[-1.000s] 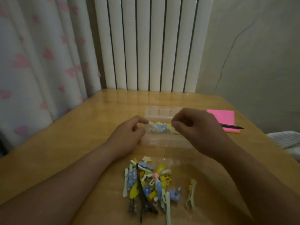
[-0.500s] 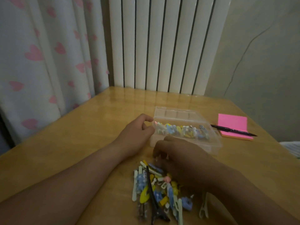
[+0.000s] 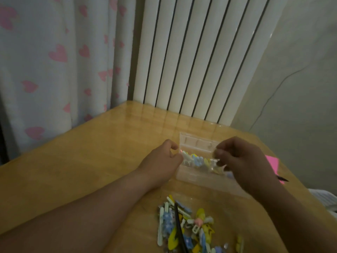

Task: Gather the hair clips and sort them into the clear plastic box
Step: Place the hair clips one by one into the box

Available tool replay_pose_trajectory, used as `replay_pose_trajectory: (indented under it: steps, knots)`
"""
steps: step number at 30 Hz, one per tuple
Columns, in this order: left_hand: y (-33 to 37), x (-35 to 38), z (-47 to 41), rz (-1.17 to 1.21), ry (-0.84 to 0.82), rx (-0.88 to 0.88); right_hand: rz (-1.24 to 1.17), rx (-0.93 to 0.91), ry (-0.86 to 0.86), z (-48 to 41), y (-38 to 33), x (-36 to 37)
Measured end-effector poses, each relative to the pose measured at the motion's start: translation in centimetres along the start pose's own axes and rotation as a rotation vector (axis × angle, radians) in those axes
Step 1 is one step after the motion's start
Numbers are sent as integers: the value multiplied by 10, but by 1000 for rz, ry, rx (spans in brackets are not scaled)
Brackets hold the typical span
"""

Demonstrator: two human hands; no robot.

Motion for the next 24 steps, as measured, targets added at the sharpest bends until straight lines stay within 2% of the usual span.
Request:
replay_pose_trajectory:
  steps: [4,9,13,20,24]
  knots:
    - [3,-2,0,6,13,-16,98,90,-70,-45,-1,21]
    - [-3,-17,-2,235,153,-129,254,142,-207,-73,-4,75]
    - [-6,-21,-3,314,192,-164,252,215,-274,-73,3,91]
    - [-4,-14,0,274,126,-134,119,85,-61,-44,-1,47]
    - [2,-7,3,151,52,-62,33,-19,-40,-6,-10,18]
Point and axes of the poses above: each hand's wrist, its own z-axis away from the middle knuckle, its own x-axis out of the palm, y = z × x, the point moved 5 cm from there along -z, towards the middle knuckle, and after that the axes turned 5 degrees about y, right-handed, at the moved point
